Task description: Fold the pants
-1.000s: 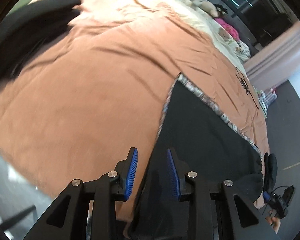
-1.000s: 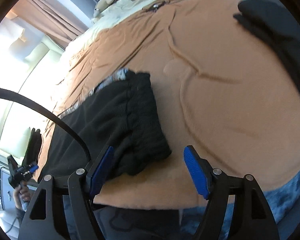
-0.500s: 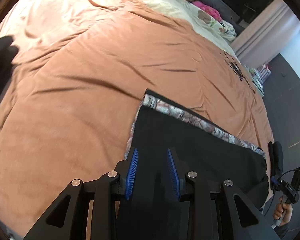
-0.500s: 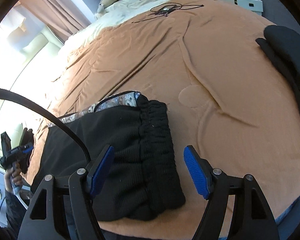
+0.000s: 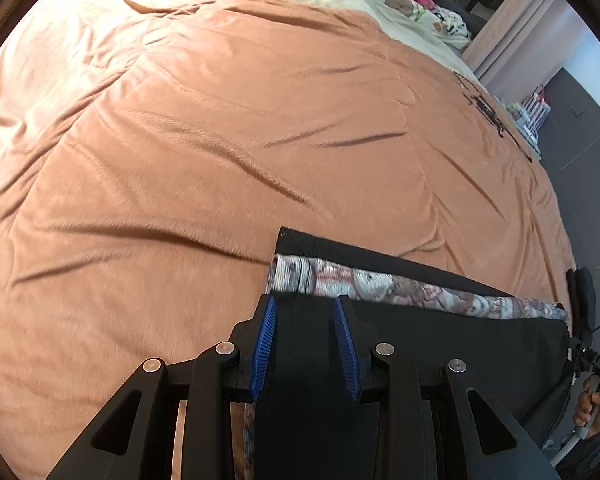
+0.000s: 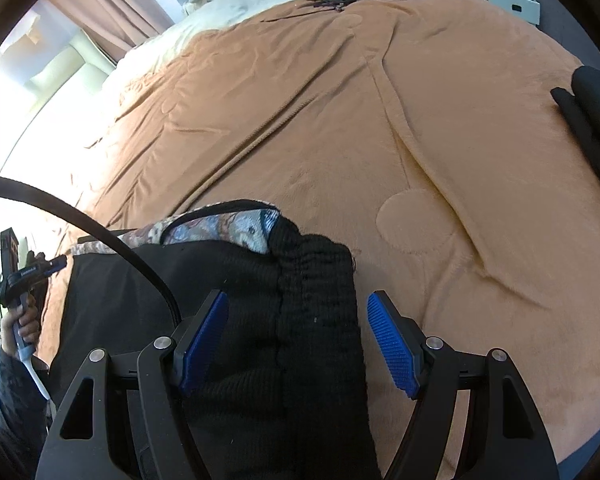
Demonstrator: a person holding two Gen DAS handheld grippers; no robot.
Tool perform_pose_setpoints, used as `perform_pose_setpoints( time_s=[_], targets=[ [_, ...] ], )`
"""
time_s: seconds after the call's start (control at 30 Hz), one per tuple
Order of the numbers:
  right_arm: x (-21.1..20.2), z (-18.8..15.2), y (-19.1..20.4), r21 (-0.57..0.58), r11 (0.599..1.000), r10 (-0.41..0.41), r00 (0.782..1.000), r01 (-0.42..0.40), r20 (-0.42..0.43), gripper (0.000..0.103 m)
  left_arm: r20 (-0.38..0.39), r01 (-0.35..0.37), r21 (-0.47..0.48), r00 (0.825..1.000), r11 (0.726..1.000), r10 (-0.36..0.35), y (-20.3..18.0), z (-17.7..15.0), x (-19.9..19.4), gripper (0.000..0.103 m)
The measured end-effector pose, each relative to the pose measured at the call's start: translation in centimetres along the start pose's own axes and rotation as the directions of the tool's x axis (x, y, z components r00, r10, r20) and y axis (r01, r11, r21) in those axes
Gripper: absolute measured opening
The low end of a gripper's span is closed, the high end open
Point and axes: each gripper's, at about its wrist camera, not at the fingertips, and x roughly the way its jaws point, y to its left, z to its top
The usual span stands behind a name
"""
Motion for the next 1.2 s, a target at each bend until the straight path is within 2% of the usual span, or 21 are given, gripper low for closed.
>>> perform_pose_setpoints(
  time_s=[0.2,0.37,0.53,0.63,0.93,1.0,1.03,1.07,1.2],
  targets=[
    [1.4,1.0,0.1,-0.011,1.0,-0.016,1.0,0.016,-0.016,0.072,0.012,-0.026,0.031,1.0,0.999,0.025,-0.3,0.5,0.6,0.032],
    [2.2,1.5,0.6,-0.045,0.998,-0.039,0.999,0.038,-0.014,0.072,0.022,-0.043,0.089,0.999,0.995,0.041,-1.5,1.0,0.6,0.013],
    [2.9,1.6,1.1,-0.069,0.997,-0.046,0.999,0.044,-0.029,0.068,0.02,-0.092,0.11,0.996,0.99,0.09,-2.3,1.1,0.6,0.013],
    [2.6,1.7,1.0,-0.072,0.997,-0.034,0.999,0.032,-0.026,0.068,0.008,-0.078,0.111,0.997,0.991,0.078,-2.3,1.0,0.7,0.025],
    [2.5,1.5,0.1,-0.077,0.997,-0.022,0.999,0.019,-0.031,0.068,-0.005,-0.141,0.131,0.99,0.981,0.143,-2.5,0.6,2.4,0.026],
    [2.4,1.5,0.2,-0.079,0.997,-0.022,0.999,0.019,-0.031,0.068,-0.002,-0.142,0.128,0.99,0.981,0.144,-2.4,0.7,2.4,0.037],
    [2.5,1.6,0.2,-0.082,0.996,-0.023,0.999,0.02,-0.031,0.068,0.005,-0.153,0.129,0.988,0.98,0.153,-2.5,0.7,2.5,0.049],
    [2.5,1.5,0.4,-0.088,0.996,-0.026,0.999,0.023,-0.029,0.068,0.014,-0.16,0.133,0.987,0.978,0.159,-2.5,0.6,2.6,0.053],
    [2.5,1.3,0.6,-0.099,0.995,-0.029,0.999,0.027,-0.021,0.068,0.001,-0.13,0.125,0.991,0.984,0.131,-2.0,0.4,3.1,0.052]
  ],
)
